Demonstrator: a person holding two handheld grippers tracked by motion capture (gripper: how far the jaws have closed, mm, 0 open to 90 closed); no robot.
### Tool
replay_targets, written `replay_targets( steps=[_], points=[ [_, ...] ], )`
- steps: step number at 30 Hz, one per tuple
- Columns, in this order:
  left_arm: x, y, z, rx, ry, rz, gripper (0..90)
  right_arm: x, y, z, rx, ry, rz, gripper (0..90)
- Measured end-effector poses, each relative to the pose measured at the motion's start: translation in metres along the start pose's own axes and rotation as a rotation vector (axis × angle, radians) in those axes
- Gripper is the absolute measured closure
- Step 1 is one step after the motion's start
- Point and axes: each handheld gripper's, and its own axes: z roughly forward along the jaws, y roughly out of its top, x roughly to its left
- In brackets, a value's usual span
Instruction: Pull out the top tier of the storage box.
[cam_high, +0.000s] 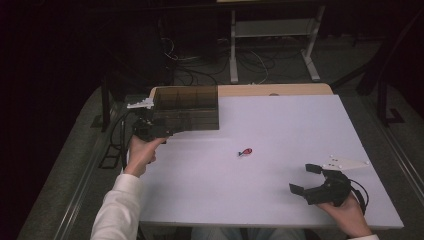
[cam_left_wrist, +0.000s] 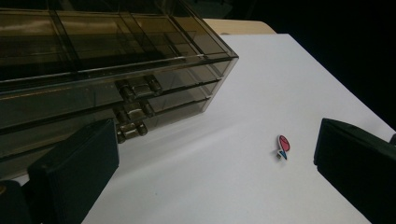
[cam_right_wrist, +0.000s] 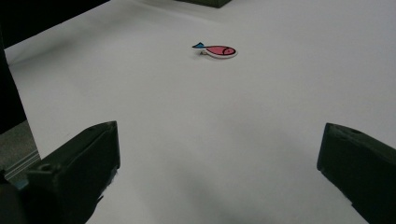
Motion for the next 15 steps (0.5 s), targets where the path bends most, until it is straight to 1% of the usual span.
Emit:
replay_targets(
  steps=[10, 12, 13, 14, 15],
  points=[
    [0.006, 0.002, 0.007, -0.006, 0.009, -0.036, 0.0, 0.0, 0.0, 0.0, 0.001, 0.001, -0.001, 0.0],
    [0.009, 0.002, 0.008, -0.012, 0.01, -0.057, 0.0, 0.0, 0.0, 0.0, 0.001, 0.0, -0.001, 0.0],
    [0.009, 0.002, 0.008, -0.012, 0.01, -0.057, 0.0, 0.0, 0.0, 0.0, 0.001, 0.0, -0.001, 0.0],
    [0.01, 0.002, 0.01, -0.018, 0.008, -0.073, 0.0, 0.0, 0.0, 0.0, 0.002, 0.0, -0.002, 0.0],
    [0.011, 0.002, 0.01, -0.019, 0.007, -0.079, 0.0, 0.0, 0.0, 0.0, 0.002, 0.0, -0.002, 0.0]
  ],
)
